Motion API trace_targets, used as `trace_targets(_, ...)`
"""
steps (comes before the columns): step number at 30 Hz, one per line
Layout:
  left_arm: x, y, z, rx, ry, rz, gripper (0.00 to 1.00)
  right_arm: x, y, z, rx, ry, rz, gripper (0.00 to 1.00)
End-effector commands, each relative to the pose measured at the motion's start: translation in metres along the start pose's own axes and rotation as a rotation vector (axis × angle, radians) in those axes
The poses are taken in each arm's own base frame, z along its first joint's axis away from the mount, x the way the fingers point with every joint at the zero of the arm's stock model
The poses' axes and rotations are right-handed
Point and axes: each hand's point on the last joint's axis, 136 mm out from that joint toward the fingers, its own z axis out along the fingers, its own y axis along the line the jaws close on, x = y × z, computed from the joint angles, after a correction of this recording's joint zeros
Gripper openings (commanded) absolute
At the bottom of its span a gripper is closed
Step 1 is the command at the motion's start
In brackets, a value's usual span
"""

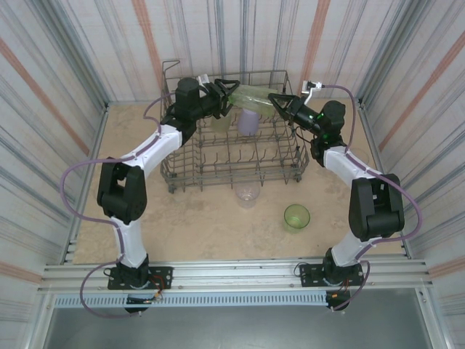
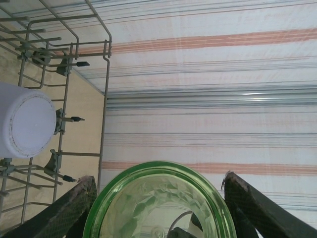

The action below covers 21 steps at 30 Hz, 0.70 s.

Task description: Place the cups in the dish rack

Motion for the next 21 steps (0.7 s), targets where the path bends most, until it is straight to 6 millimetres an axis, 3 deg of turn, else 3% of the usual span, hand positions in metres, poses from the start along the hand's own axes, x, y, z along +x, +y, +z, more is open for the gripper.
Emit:
trace_targets(1, 0.022, -0.002, 0.011, 0.010, 0.078, 0.025, 0.54, 0.008, 0.019, 0.009, -0.067, 0.002, -0.047, 0.00)
trace_targets(11, 0.034, -0.004, 0.014, 0.018, 0.107, 0.022, 0.72, 0.011, 0.020, 0.015, -0.073, -0.019, -0.043, 0.00)
trace_targets(16, 0.039, -0.011, 0.012, 0.032, 0.121, 0.034, 0.74, 0.010, 0.021, 0.018, -0.075, -0.036, -0.035, 0.00)
trace_targets(19, 0.041, -0.015, 0.010, 0.038, 0.121, 0.040, 0.71, 0.008, 0.020, 0.018, -0.073, -0.051, -0.027, 0.00)
trace_targets(21, 0.040, -0.014, 0.009, 0.036, 0.115, 0.043, 0.57, 0.008, 0.020, 0.017, -0.072, -0.055, -0.027, 0.00)
